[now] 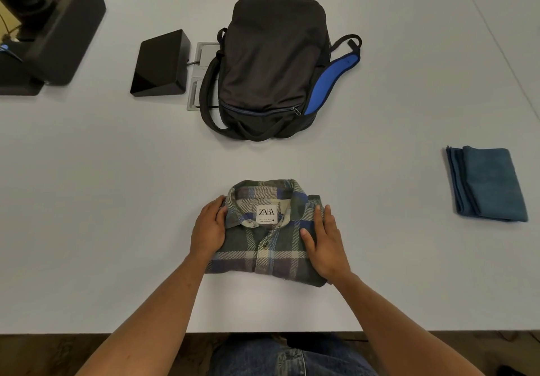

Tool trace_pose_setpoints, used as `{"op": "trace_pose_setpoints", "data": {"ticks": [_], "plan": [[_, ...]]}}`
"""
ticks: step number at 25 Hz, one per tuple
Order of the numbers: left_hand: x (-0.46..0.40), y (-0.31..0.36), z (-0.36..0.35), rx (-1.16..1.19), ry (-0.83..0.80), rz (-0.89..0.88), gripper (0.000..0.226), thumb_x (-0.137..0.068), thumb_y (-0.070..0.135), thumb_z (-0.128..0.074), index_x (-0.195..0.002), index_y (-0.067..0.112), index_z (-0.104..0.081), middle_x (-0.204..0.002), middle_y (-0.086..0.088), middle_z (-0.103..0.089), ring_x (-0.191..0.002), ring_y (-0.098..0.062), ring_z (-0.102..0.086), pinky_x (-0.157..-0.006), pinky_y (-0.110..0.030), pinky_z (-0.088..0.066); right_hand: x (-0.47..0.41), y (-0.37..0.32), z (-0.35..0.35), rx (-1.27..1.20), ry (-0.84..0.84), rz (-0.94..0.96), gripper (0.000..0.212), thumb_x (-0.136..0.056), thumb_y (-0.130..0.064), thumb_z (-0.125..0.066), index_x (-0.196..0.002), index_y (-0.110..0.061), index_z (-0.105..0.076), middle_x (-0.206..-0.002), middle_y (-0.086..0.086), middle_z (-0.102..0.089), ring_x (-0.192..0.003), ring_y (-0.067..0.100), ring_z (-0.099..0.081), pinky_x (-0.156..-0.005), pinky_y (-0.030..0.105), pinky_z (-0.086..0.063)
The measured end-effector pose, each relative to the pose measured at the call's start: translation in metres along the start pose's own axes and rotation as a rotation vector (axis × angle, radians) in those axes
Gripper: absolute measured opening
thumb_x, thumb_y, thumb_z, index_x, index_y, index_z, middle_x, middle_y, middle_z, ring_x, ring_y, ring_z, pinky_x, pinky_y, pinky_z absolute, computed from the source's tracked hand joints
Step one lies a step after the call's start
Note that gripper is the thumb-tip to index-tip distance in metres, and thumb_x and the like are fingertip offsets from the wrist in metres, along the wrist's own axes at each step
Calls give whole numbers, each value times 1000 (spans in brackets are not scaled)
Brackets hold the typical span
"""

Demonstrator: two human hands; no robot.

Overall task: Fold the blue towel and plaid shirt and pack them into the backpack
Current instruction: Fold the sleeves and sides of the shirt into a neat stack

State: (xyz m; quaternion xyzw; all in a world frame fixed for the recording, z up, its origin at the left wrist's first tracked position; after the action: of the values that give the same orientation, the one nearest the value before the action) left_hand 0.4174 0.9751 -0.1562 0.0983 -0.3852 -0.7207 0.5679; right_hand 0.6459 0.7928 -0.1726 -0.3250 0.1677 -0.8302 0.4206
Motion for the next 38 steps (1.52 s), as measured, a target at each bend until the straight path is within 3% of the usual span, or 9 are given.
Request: {"op": "trace_pose_setpoints", "data": {"ticks": [4,7,12,16,18,22,28,33,38], "plan": [[7,4,2,55,12,85,51,-105,31,-38,-152,15,-31,-144,-10,-50,-131,-30,-48,-108,-33,-35,6,-5,7,-218,48,-63,84,-94,-59,-42,-157,-27,1,-165,-3,11,-151,20,-6,-121,39,-21],[12,-8,4,173,20,279,63,-99,49,-43,-148,12,-33,-141,-15,-51,-127,-33,-49,-104,-41,-40,14,1,10,-415,182,-269,88,-88,-53,-62,-155,-19,-16,-162,5,-16,-146,25,-24,-115,41,-31],[14,-20,6,199,-68,463,71,-87,74,-40,-100,8,-64,-93,-9,-65,-94,-28,-62,-85,-42,-52,23,3,7,-693,178,-522,86,-82,-49,-72,-148,-17,-28,-141,9,-48,-123,31,-53,-101,46,-49],[19,-21,2,457,-257,556,73,-75,80,-50,-99,14,-70,-97,-13,-73,-91,-29,-69,-87,-44,-57,29,11,9,-891,101,-621,71,-81,-40,-77,-136,-13,-41,-126,8,-59,-104,26,-61,-81,39,-56],[23,-25,-1,541,-352,590,74,-71,80,-58,-106,15,-71,-99,-13,-74,-94,-31,-71,-90,-47,-56,32,13,9,-967,83,-639,62,-81,-37,-78,-129,-11,-49,-117,8,-64,-98,25,-63,-71,35,-55],[29,-24,-6,588,-415,552,84,-57,87,-61,-108,21,-74,-101,-11,-75,-97,-30,-71,-94,-49,-54,44,10,9,-1025,109,-609,43,-86,-36,-72,-118,-14,-54,-108,6,-65,-93,24,-65,-68,32,-54],[30,16,-14,528,-407,443,61,-85,74,-45,-98,23,-77,-96,-8,-76,-94,-27,-71,-92,-45,-55,58,20,24,-928,180,-542,56,-95,-51,-53,-139,-21,-33,-118,1,-53,-97,15,-58,-68,27,-51],[18,56,-29,444,-343,365,65,-87,72,-44,-100,16,-73,-94,-8,-74,-89,-25,-70,-79,-36,-57,57,41,57,-841,272,-520,59,-97,-58,-38,-140,-18,-35,-122,3,-51,-107,22,-56,-87,37,-52],[-1,96,-64,400,-327,312,97,-57,98,-41,-104,18,-70,-97,-6,-73,-90,-24,-70,-84,-44,-58,42,76,106,-775,352,-494,56,-99,-55,-33,-140,-17,-37,-126,4,-51,-108,22,-54,-97,41,-50]]}}
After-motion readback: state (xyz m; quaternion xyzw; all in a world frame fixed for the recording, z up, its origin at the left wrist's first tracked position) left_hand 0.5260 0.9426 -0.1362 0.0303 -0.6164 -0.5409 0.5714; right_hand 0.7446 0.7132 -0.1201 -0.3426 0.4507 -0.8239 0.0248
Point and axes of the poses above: each hand's wrist, its own x-axis away from the middle knuckle, its own z-axis out of the back of the hand, y = z × x, the point moved 5 cm from there along -x, towards the middle knuckle
